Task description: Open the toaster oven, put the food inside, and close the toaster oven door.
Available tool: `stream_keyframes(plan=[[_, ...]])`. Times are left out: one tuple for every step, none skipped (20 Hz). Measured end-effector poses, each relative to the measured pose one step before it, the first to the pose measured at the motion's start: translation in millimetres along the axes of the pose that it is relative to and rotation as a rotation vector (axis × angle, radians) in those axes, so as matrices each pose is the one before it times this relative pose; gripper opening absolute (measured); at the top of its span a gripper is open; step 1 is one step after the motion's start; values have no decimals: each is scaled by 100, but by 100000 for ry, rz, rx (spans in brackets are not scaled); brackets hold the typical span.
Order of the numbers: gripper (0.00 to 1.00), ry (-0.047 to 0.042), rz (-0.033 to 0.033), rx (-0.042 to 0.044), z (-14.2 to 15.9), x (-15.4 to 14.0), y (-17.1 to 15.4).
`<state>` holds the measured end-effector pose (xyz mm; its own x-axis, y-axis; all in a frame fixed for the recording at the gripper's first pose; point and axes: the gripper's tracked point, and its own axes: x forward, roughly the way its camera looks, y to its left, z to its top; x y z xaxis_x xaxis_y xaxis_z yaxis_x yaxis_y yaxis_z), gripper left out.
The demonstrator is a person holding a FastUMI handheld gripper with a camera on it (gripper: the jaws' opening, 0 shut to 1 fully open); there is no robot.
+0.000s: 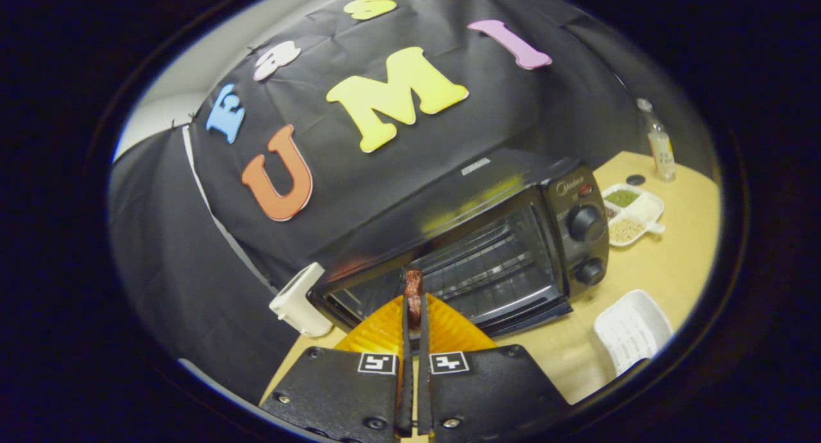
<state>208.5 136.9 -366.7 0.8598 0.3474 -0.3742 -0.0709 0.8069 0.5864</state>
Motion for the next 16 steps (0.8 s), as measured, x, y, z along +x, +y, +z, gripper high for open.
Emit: stream_keyframes(plan=[[6,36,628,4959,-571,964,-207],[6,224,374,4325,-567,646,-321],[6,-467,579,5539,-309,732,-279],[6,-998,226,5392,-143,676,-297],[6,-1147,248,4407,92,848,-371],[6,-1890,38,3440,412,834,-344],[6,-1502,51,1822,401,668,-298],[6,-1370,65,887,446,684,-204],[6,-2394,-1047,5,497,680,-524],[6,-819,-1607,-2100,272,400,-836],[6,-1090,525,-1201,-24,444,-390],[6,-440,-231,-1675,258,380,-297],[6,-1180,-1726,-2167,214,308,-582],[8,-1791,-2530,-2736,289,144,-858],[9,-156,-1500,-2211,168,289,-462],[11,-49,-1492,-2410,87,22,-149]])
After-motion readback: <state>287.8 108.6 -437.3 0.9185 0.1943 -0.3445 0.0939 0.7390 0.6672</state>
